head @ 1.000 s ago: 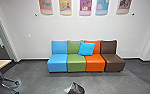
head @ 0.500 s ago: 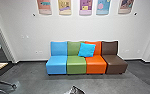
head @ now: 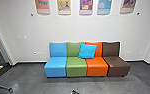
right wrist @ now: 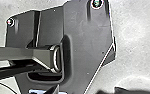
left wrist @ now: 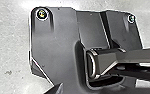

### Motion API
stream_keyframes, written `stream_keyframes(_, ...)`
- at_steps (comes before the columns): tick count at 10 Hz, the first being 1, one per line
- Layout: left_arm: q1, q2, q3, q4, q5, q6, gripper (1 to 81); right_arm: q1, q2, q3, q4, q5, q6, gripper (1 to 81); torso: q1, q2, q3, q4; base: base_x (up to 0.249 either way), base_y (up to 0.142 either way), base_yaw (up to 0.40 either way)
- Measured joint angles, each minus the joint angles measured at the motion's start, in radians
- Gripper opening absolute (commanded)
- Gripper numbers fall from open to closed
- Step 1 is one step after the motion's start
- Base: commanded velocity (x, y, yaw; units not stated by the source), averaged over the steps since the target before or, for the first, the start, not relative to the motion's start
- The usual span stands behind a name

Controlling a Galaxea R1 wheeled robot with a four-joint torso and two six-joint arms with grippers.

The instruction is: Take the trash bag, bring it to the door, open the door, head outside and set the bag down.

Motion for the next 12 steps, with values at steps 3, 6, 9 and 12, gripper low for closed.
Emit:
stream_keyframes(3,0.0,0.0,0.0,0.0,0.0,0.0,81.1,0.0,0.003,0.0,0.0,0.0,0.0,81.1,0.0,0.0,0.0,0.0,0.194,0.0,0.0)
stream_keyframes(6,0.0,0.002,0.0,0.0,0.0,0.0,81.1,0.0,0.003,-0.001,0.0,0.0,0.0,81.1,0.0,0.0,0.0,0.0,0.194,0.0,0.0)
stream_keyframes(9,0.0,0.005,0.0,0.0,0.0,0.0,81.1,0.0,0.003,-0.003,0.0,0.0,0.0,81.1,0.0,0.0,0.0,0.0,0.194,0.0,0.0)
stream_keyframes(12,-0.001,0.006,0.0,0.0,0.0,0.0,81.1,0.001,0.003,-0.003,0.0,0.001,0.0,81.1,0.0,0.0,0.0,0.0,0.179,0.0,0.0)
